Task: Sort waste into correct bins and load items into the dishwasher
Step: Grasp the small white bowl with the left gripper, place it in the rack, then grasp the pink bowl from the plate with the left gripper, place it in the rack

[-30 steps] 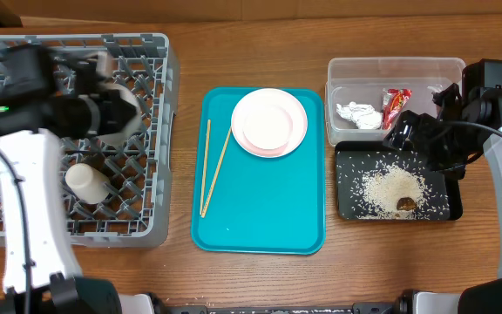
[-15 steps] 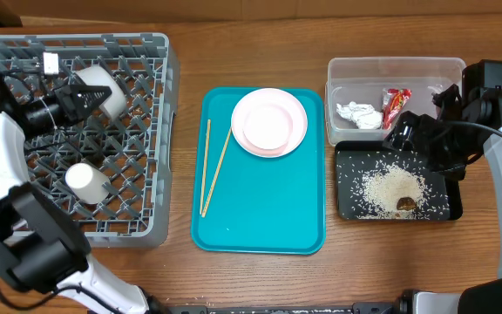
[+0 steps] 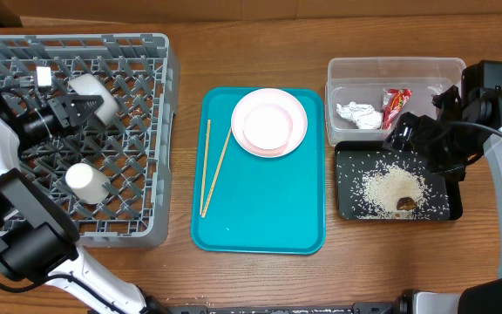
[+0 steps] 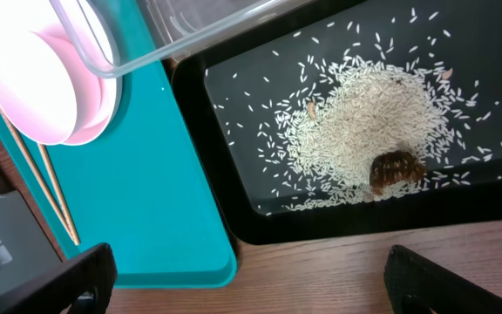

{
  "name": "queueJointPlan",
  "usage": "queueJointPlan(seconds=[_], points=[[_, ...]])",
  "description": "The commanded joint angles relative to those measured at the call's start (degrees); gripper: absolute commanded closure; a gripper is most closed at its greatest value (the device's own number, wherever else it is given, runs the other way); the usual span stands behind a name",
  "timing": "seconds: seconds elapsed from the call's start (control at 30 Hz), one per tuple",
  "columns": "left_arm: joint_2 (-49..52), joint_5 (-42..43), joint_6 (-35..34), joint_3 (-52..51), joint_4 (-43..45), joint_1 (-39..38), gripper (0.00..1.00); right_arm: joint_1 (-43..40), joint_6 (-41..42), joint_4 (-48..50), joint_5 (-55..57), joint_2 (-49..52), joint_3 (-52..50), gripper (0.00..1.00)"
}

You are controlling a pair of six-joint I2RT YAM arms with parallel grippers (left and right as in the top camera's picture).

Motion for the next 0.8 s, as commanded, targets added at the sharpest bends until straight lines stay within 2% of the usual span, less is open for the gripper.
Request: queueJointPlan(seconds=[0.0,0.07,0.1,0.13,0.23,0.33,0.37,0.43,0.53,0.63,0.77], points=[[1.16,-5.7,0.9,0.37,-2.73,2.08,0.6,-0.15,-0.24,0.13,-0.07,-1.03,1.53,0.0],[0.92,-5.86,0.9,0.37,-4.92,3.43,0.12,-0.15,-0.24,0.24,-0.07,-1.03,1.53,0.0],[0.72,-5.84,0.87,0.44,-5.51,3.91,0.03,-0.15,-0.24,0.26,-0.07,-1.03,1.53,0.0],[0.35,-5.9,0.9,0.46,-6.29,4.61,0.0,-0.15,-0.24,0.31,-0.07,-1.03,1.53,0.0],[-1.68,-8.02,0.83,0.74,-8.28,6.23,0.0,-0.15,-0.26,0.09,-0.04,-1.03,1.53,0.0],[-5.11,-13.4,-2.34,1.09,-10.14,7.61,0.0,-0.15,-0.26,-0.07,-0.07,-1.03,1.53,0.0],[-6.78,-15.82,-3.87,1.2,-10.86,7.93,0.0,-0.15,-0.24,-0.11,-0.07,-1.03,1.53,0.0],[-13.64,-26.45,-11.69,1.2,-14.23,8.09,0.0,-0.15,-0.24,-0.2,-0.07,-1.03,1.53,0.0],[-18.88,-26.88,-12.28,1.2,-16.11,6.86,0.0,-0.15,-0.26,-0.33,-0.04,-1.03,1.53,0.0],[-23.41,-26.88,-13.2,1.2,-16.39,3.19,0.0,-0.15,-0.26,-0.35,-0.04,-1.03,1.53,0.0],[-27.08,-29.44,-13.29,1.2,-14.49,-9.79,0.0,-0.17,-0.24,-0.24,1.2,-1.03,1.53,0.0]])
